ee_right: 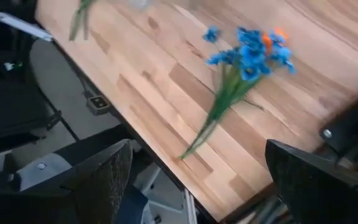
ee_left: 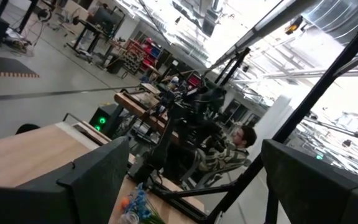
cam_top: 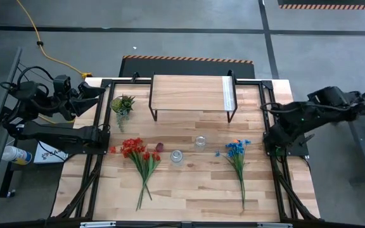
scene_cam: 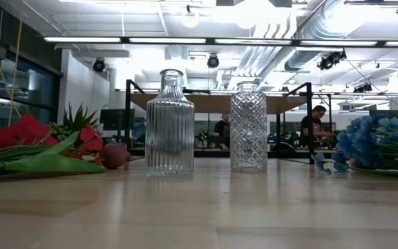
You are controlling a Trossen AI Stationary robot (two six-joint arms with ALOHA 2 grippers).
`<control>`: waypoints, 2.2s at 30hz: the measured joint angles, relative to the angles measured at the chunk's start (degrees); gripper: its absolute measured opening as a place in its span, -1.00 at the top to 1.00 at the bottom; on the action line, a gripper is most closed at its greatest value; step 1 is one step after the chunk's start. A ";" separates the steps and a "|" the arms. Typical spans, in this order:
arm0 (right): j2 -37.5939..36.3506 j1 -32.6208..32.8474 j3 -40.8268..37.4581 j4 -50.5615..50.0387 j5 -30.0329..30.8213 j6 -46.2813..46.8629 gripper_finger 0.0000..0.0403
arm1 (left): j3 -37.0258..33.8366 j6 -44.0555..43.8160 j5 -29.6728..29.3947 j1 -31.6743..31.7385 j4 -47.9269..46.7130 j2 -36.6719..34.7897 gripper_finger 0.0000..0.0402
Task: Pick and place flowers into a vace then onto a shelf
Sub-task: Put the orange flower into the top transparent vase
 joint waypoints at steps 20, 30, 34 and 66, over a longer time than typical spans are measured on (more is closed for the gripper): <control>19.80 35.65 0.01 6.06 14.74 21.62 -0.78 | 0.00 0.00 -0.11 0.00 0.06 0.00 -0.99; 31.25 37.60 0.01 5.77 14.28 24.38 -0.78 | 0.00 -0.02 0.34 0.00 0.07 0.00 -0.99; 35.09 36.57 0.01 4.00 13.67 24.75 -0.78 | 0.00 -0.11 1.14 0.00 0.07 0.00 -0.99; 41.63 31.03 -16.47 23.33 6.57 27.70 -0.64 | 0.00 -1.22 6.67 0.00 0.09 0.00 -0.99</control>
